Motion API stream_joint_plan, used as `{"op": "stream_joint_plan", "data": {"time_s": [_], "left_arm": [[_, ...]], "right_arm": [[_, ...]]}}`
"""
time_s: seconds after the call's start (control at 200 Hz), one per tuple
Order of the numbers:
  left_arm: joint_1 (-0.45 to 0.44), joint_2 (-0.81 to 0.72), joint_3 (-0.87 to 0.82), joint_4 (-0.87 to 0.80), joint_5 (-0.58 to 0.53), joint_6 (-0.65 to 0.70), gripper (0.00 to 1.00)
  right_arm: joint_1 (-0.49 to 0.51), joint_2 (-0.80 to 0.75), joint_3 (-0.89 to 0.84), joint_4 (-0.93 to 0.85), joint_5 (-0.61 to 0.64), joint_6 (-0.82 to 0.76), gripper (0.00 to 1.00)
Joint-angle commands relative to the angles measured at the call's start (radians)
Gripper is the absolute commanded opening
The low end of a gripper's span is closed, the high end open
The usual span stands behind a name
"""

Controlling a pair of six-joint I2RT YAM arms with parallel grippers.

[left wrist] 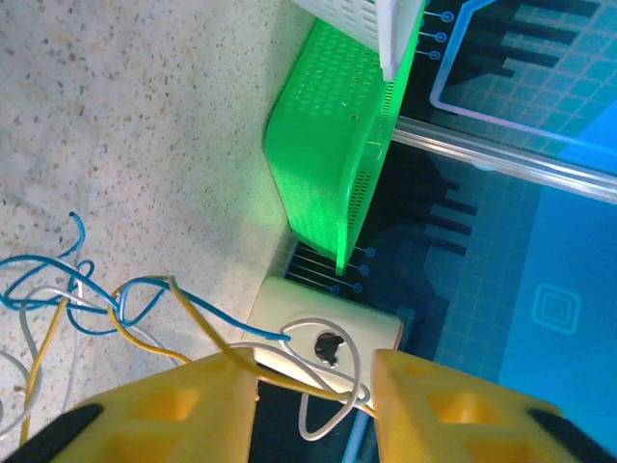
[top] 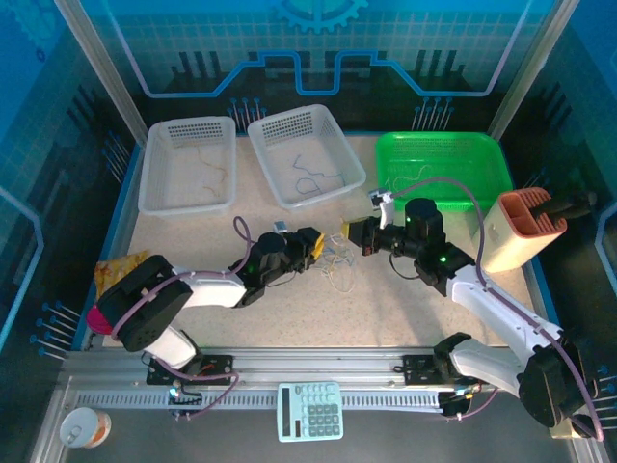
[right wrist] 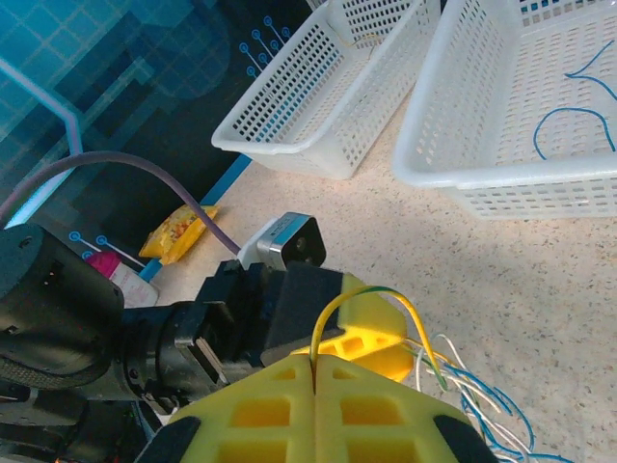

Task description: Untangle the cables

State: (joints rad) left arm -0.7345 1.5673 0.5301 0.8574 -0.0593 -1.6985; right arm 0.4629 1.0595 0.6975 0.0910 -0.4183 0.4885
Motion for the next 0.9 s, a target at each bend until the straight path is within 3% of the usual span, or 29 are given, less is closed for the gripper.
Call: {"op": "stream_joint_plan", "data": {"time_s": [0.0, 0.105, 0.27, 0.475, 0.595, 0.83, 0.865, 0.895], "left_arm": [[-0.002, 0.037, -0.001, 0.079, -0.019, 0.013, 0.17], [0.01, 0.047, 0.002, 0.104, -0.02, 0.042, 0.0], [0.021, -0.043, 0.053, -0.043, -0.009, 0.198, 0.0], [0.022, -0.208, 0.241, -0.485, -0.001, 0.601, 0.0], [0.022, -0.236, 0.33, -0.64, 0.022, 0.769, 0.0], [0.013, -0.241, 0.399, -0.73, 0.062, 0.991, 0.0], [0.01, -0.242, 0.4, -0.734, 0.063, 1.017, 0.0], [0.008, -0.242, 0.398, -0.735, 0.066, 1.038, 0.0]], "right_arm": [[-0.013, -0.03, -0.021, 0.015, 0.006, -0.011, 0.0], [-0.019, -0.053, -0.042, 0.002, 0.017, -0.013, 0.0], [-0.037, -0.093, -0.108, 0.002, 0.052, 0.004, 0.0], [-0.045, -0.092, -0.188, 0.009, 0.11, 0.032, 0.0], [-0.045, -0.062, -0.223, 0.031, 0.127, 0.054, 0.0], [-0.042, -0.021, -0.234, 0.036, 0.115, 0.061, 0.0], [-0.042, -0.022, -0.228, 0.026, 0.114, 0.057, 0.08], [-0.042, -0.025, -0.219, 0.011, 0.115, 0.051, 0.2]]}}
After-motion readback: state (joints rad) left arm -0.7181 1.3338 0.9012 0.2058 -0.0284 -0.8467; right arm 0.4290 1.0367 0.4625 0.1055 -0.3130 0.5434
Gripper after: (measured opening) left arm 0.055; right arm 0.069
